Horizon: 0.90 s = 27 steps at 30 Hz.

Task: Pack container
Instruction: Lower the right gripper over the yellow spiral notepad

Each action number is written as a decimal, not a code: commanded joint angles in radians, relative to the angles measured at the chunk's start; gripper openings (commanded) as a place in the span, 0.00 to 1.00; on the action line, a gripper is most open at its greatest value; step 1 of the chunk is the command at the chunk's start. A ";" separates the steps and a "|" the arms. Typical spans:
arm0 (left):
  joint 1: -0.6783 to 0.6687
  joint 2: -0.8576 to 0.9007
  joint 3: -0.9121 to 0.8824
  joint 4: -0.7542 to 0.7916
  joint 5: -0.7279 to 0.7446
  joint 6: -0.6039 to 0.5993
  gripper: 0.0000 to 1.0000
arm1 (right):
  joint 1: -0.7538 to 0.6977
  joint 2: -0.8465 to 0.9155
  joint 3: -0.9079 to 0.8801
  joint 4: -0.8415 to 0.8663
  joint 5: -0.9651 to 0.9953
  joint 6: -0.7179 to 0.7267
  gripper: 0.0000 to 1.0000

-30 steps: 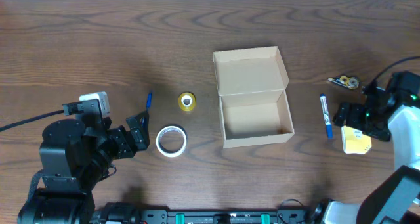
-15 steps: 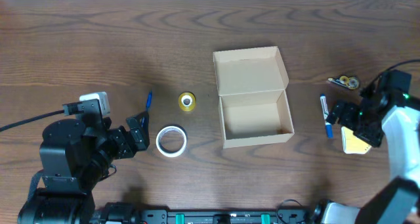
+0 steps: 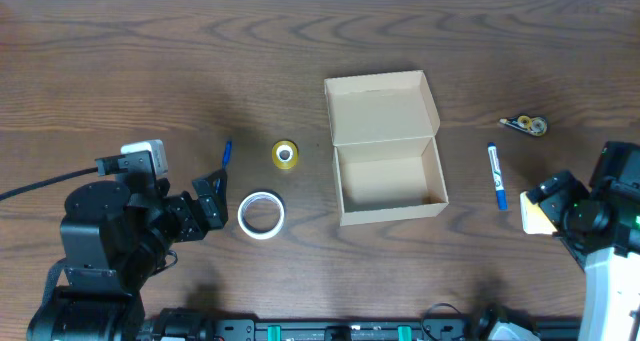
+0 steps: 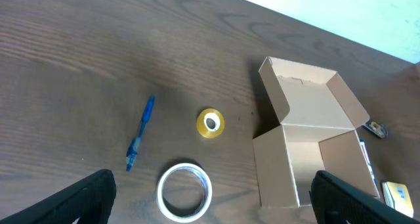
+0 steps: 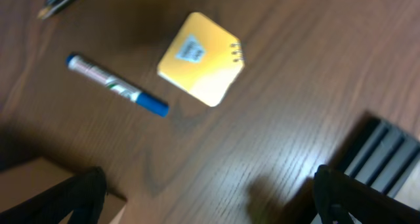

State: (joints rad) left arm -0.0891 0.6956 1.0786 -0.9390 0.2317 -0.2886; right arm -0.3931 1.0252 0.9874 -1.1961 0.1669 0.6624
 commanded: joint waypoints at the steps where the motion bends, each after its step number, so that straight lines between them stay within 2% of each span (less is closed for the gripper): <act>1: -0.003 -0.003 0.022 -0.005 -0.006 -0.003 0.95 | 0.008 0.007 -0.031 -0.005 0.081 0.168 0.99; 5: -0.003 -0.003 0.022 -0.013 -0.006 0.013 0.95 | 0.007 0.007 -0.087 0.003 0.126 0.254 0.99; 10: -0.003 -0.003 0.022 -0.017 -0.006 0.023 0.95 | 0.008 0.009 -0.172 0.108 0.112 0.288 0.99; 17: -0.003 -0.003 0.022 -0.014 -0.006 0.023 0.95 | 0.008 0.030 -0.183 0.214 0.110 0.310 0.99; 24: -0.003 -0.003 0.022 -0.018 -0.006 0.023 0.95 | 0.007 0.190 -0.183 0.287 0.110 0.312 0.99; 27: -0.003 -0.003 0.022 -0.018 -0.003 0.023 0.96 | 0.006 0.237 -0.183 0.289 0.110 0.387 0.99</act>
State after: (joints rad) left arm -0.0891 0.6956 1.0786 -0.9577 0.2321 -0.2840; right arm -0.3931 1.2419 0.8085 -0.9100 0.2588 0.9821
